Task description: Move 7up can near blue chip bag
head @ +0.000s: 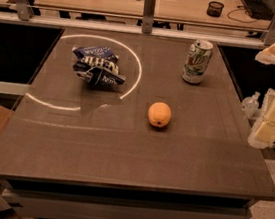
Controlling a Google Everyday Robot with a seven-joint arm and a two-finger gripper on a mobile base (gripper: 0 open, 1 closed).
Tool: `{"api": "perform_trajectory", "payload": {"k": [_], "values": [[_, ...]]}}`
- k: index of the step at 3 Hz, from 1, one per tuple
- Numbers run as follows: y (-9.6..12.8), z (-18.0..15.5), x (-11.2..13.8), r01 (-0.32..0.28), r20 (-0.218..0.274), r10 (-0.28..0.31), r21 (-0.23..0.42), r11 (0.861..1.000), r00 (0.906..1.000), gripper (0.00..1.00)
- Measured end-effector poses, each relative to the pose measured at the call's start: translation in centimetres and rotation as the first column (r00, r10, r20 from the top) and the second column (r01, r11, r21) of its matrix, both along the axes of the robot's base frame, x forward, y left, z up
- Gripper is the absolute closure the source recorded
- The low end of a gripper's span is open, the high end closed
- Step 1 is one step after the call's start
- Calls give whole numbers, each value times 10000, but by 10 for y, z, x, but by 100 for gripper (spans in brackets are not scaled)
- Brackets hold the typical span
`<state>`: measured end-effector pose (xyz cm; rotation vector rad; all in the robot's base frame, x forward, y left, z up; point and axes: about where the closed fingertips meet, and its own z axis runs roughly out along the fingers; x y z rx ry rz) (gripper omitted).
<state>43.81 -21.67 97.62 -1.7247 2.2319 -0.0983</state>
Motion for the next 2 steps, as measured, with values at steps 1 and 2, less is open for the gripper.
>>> {"api": "perform_trajectory", "payload": {"k": [1, 2], "values": [[0, 0, 0, 0, 2, 0, 0, 10000, 10000, 0], [0, 2, 1, 222, 86, -223, 65, 9997, 9997, 0]]}}
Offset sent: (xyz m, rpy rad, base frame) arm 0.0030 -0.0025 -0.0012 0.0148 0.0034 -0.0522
